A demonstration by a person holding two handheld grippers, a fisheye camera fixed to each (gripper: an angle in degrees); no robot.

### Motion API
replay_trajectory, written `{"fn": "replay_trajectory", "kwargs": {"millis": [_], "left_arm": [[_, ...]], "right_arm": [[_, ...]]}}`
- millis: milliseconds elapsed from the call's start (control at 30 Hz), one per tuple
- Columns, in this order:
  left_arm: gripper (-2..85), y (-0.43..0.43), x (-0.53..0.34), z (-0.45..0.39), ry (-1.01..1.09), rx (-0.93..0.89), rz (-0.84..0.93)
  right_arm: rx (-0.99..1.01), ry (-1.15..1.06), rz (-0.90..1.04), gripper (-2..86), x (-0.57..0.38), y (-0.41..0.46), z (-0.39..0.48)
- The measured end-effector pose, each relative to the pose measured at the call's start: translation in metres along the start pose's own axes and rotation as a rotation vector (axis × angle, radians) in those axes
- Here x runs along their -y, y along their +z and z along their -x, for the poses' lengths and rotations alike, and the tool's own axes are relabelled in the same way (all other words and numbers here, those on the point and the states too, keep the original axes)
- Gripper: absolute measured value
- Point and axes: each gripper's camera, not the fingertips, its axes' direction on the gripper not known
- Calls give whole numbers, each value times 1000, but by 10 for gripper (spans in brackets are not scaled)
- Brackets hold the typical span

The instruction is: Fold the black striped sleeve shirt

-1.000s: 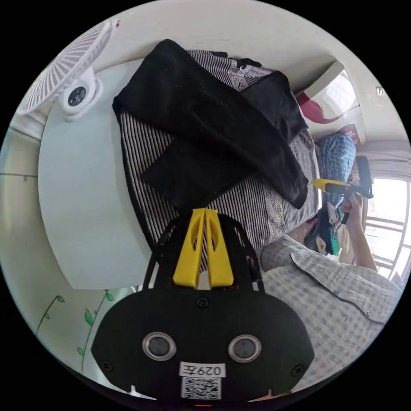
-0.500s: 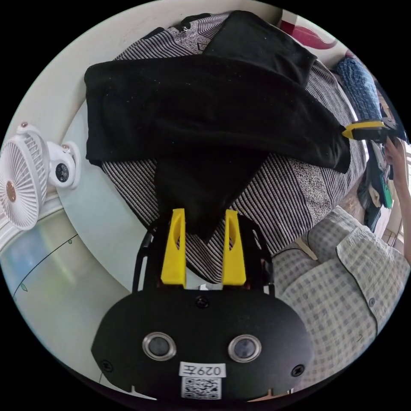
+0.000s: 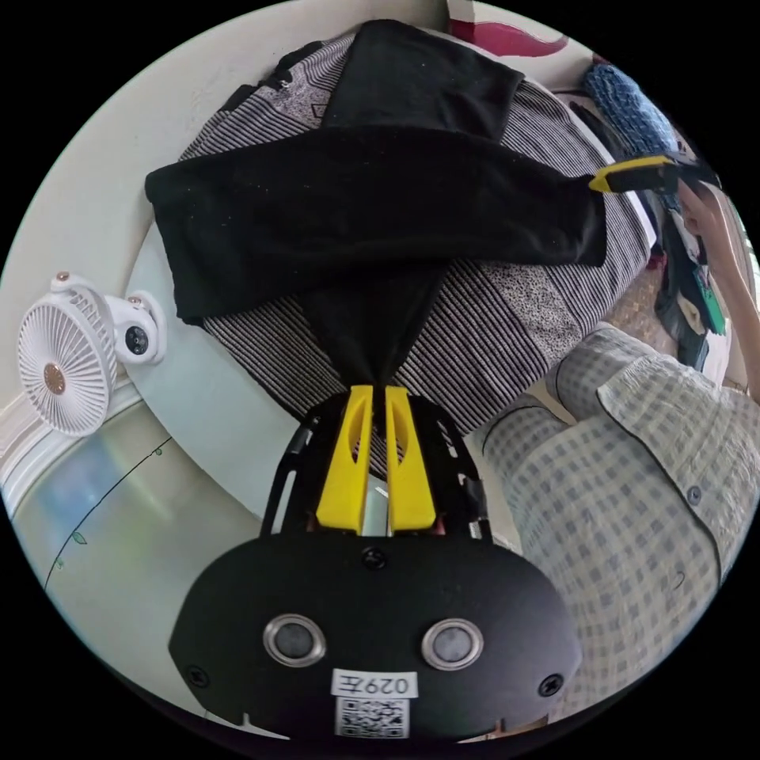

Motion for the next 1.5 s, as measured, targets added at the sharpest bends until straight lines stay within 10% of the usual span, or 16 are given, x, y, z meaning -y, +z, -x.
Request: {"fn": "replay_trajectory", "kwargs": {"millis": [333,467,800,1500], "left_arm": [[35,46,2,5,127,-54,266],[28,41,-37,43,15,-310,158],[-8,14,-67,129,-256,-770,-235],[109,-2,-92,201,-530,-545,-298]], "right_arm": [[87,-25,52,25,-13,-12,0],[224,20,132,111,-15,-5,-14],[-270,-220,199,28,31,65,68],[64,-65,200,51,28,43,6]]}}
